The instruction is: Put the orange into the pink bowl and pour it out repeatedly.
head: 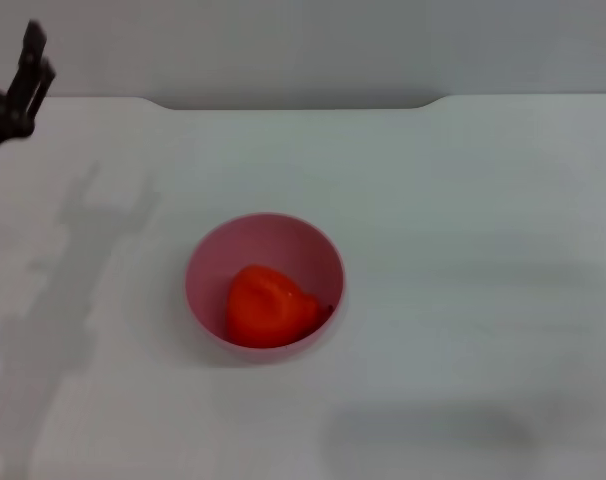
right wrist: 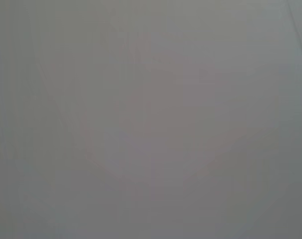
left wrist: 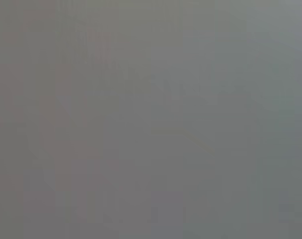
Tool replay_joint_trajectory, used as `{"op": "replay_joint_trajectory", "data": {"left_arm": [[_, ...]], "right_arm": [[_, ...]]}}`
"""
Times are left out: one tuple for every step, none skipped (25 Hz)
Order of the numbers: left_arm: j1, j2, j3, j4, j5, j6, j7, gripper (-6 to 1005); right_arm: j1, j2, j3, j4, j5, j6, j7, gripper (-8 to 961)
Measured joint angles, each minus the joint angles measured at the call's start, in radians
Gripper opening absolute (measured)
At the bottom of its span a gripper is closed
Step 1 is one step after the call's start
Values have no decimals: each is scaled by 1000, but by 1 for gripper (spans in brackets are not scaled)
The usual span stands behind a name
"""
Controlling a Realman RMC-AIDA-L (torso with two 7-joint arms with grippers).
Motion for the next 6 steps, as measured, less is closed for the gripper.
{"op": "replay_joint_trajectory", "data": {"left_arm": [[10,0,32,0,-45,0,23,805],[23,1,70,0,-101,3,41,805],[34,4,101,0,-152,5,48,805],[38,5,108,-1,-168,5,48,805],[45,6,117,-3,-188,3,48,805],[52,6,120,-5,-200,2,46,805]], "right_arm": [[7,0,6,-19,2,-6,0,676],[11,0,12,-35,2,-8,0,676],[14,0,18,-49,2,-10,0,676],[16,1,22,-58,3,-11,0,676],[18,2,26,-66,4,-11,-1,676],[19,2,27,-70,4,-11,-1,676]]}}
